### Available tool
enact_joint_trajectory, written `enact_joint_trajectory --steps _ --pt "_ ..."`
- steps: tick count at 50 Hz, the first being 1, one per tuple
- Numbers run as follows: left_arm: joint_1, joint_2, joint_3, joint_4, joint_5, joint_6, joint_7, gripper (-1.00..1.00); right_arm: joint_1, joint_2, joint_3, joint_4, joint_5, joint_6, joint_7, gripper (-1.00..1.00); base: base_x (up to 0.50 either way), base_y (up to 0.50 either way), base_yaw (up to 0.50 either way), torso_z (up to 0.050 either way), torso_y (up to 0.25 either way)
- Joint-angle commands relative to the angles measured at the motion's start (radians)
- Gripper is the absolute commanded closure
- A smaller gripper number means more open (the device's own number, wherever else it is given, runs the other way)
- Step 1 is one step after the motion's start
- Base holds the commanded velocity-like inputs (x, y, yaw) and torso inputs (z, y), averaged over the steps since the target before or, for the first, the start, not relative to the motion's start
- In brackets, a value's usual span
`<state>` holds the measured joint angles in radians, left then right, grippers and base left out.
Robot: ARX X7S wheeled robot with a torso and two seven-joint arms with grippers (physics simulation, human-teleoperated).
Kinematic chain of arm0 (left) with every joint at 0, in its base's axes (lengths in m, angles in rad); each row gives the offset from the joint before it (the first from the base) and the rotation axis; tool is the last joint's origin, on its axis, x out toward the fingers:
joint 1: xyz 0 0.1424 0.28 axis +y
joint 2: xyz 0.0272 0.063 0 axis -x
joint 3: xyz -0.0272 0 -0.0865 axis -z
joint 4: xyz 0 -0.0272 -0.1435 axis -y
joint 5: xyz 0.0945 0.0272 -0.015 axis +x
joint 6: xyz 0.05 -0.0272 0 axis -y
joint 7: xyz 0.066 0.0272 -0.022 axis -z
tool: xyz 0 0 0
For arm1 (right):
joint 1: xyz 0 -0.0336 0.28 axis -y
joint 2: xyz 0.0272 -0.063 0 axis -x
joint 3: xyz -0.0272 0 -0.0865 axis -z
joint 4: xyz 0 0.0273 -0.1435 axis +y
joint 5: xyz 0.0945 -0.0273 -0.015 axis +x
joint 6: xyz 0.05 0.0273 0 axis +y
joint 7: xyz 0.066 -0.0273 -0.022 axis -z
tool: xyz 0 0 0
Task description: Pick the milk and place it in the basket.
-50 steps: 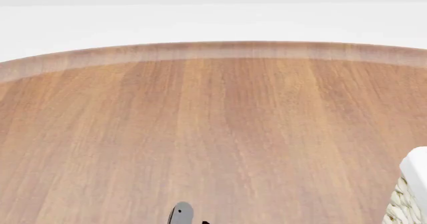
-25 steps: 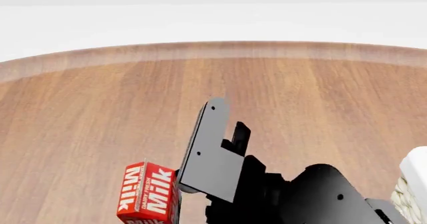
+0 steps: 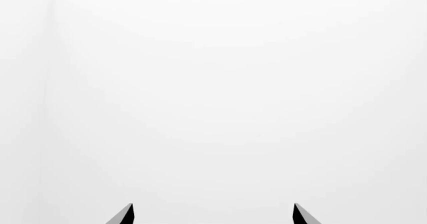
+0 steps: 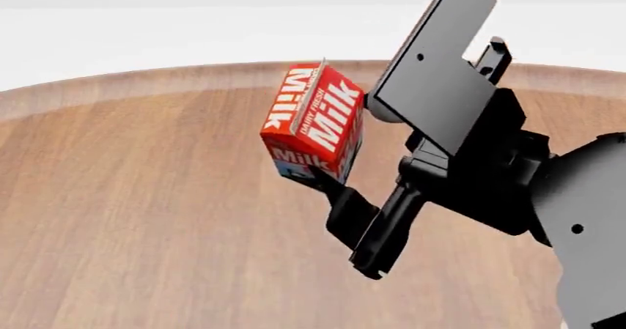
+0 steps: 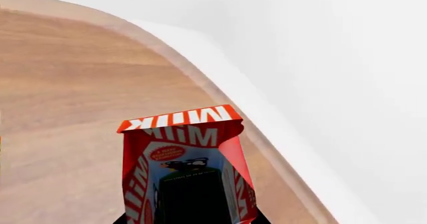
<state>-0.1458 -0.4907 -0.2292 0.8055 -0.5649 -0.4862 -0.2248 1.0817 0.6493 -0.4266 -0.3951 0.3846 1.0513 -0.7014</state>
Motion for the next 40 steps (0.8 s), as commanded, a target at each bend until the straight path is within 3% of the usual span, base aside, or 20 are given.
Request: enact_joint_trajectory --steps 1,13,40 --pt "0.003 0.017 -0.021 -0.002 0.010 0.006 0.022 -1.00 0.101 0.021 0.090 0.050 -0.089 0.061 0.059 1.00 0.00 0.00 0.00 0.000 0.000" --pt "-0.004 0.013 -0.019 -0.001 0.004 0.002 0.016 -1.00 0.199 -0.033 0.082 0.333 -0.276 0.122 0.301 1.00 0.00 0.00 0.00 0.000 0.002" --pt "-0.008 0.005 -0.015 -0.001 -0.001 0.002 0.006 -1.00 0.229 -0.089 0.202 0.518 -0.385 0.147 0.537 1.00 0.00 0.00 0.00 0.000 0.002"
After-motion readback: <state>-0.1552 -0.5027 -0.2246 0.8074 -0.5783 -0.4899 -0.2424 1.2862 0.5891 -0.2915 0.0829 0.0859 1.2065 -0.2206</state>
